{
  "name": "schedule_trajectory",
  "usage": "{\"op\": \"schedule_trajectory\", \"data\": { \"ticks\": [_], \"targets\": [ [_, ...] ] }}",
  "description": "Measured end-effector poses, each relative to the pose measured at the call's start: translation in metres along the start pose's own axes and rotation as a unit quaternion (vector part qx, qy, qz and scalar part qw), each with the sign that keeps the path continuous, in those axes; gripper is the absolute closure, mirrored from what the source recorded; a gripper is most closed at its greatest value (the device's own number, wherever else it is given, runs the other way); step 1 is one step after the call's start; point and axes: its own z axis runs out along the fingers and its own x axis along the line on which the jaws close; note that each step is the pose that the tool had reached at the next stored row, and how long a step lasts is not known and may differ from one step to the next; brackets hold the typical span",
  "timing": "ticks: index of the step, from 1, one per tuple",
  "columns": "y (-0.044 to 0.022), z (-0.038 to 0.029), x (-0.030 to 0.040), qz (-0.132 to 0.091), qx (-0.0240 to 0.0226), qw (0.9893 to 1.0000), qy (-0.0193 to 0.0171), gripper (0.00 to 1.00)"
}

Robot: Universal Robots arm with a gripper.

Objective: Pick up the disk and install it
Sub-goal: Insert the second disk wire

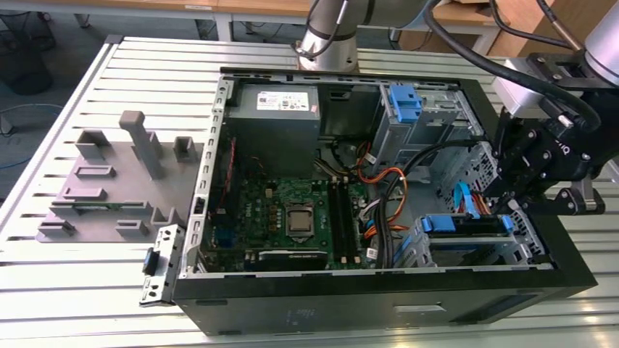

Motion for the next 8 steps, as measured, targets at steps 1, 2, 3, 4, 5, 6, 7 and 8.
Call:
{"op": "schedule_trajectory", "data": {
  "ticks": [1, 2, 3, 4, 5, 6, 7, 8],
  "targets": [
    [0.0000, 0.0000, 0.0000, 0.000, 0.0000, 1.0000, 0.0000, 0.70],
    [0.0000, -0.0001, 0.0000, 0.000, 0.0000, 1.0000, 0.0000, 0.70],
    [0.0000, -0.0001, -0.0001, 0.000, 0.0000, 1.0000, 0.0001, 0.70],
    [0.0000, -0.0001, -0.0001, 0.000, 0.0000, 1.0000, 0.0000, 0.70],
    [0.0001, -0.0001, -0.0001, 0.000, 0.0000, 1.0000, 0.0000, 0.70],
    [0.0002, -0.0001, -0.0001, 0.000, 0.0000, 1.0000, 0.0001, 0.70],
    [0.0002, -0.0001, -0.0001, 0.000, 0.0000, 1.0000, 0.0001, 0.70],
    [0.0002, -0.0001, -0.0001, 0.000, 0.0000, 1.0000, 0.0000, 0.70]
  ]
}}
